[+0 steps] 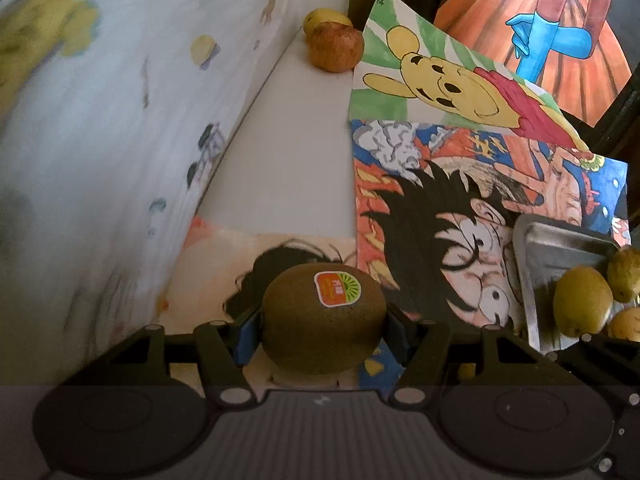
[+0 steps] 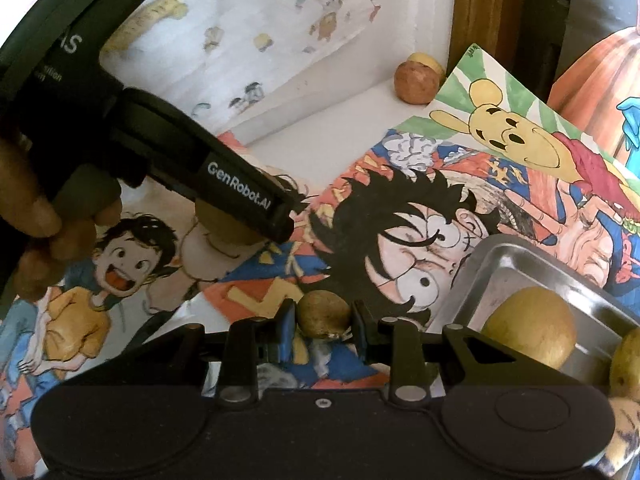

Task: Organize fruits
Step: 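Grasp the stickered kiwi with the left tool while the right tool grasps the small brown berry, then carry the kiwi and the berry over the metal tray with both tools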

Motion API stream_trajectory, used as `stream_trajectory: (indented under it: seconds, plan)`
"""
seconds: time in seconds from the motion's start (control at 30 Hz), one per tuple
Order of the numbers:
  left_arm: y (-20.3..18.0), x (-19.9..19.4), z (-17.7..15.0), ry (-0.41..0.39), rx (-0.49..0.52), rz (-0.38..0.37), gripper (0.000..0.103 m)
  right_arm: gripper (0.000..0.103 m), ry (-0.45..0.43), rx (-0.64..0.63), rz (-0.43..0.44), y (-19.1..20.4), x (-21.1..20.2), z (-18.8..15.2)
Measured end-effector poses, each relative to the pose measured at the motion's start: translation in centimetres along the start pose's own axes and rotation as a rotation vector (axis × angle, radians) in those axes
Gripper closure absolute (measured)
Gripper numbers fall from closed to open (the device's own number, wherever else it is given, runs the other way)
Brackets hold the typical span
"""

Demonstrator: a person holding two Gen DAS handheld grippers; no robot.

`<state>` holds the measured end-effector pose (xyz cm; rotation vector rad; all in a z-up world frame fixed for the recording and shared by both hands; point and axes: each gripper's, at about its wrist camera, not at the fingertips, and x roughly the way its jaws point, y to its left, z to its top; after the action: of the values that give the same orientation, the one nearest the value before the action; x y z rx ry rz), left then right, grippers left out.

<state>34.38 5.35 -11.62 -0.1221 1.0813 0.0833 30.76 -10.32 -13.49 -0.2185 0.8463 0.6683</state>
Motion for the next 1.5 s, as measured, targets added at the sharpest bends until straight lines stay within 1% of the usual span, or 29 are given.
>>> stream_trajectory:
  seconds: [0.27, 0.53, 0.87, 1.07, 1.23, 1.5]
  plan:
    - [-0.6, -2.3, -2.4, -0.004, -0.022, 0.007, 0.037, 0.072, -0.048, -0.003, 0.007, 0.4, -4.2, -1.7]
    - [-2.6, -5.3, -4.3, -0.038, -0.037, 0.001, 0.037, 0.072, -0.081, -0.007, -0.014, -0.2, -9.8, -4.3]
    - [-7.2, -9.7, -6.7, -0.097, -0.031, -0.045, 0.037, 0.072, -0.14, -0.021, -0.078, -2.3, -17.1, -6.8]
    - [-10.2, -12.5, -8.6, -0.134, -0.017, -0.074, 0.037, 0.072, -0.173, -0.013, -0.095, -3.5, -20.7, -8.4]
    - [-12.2, -14.1, -10.0, -0.153, -0.008, -0.088, 0.037, 0.072, -0.184, 0.008, -0.11, -4.6, -22.8, -10.2]
    - [-15.3, -15.5, -11.3, -0.175, 0.017, -0.081, 0.037, 0.072, -0.204, 0.029, -0.125, -5.5, -25.1, -12.4]
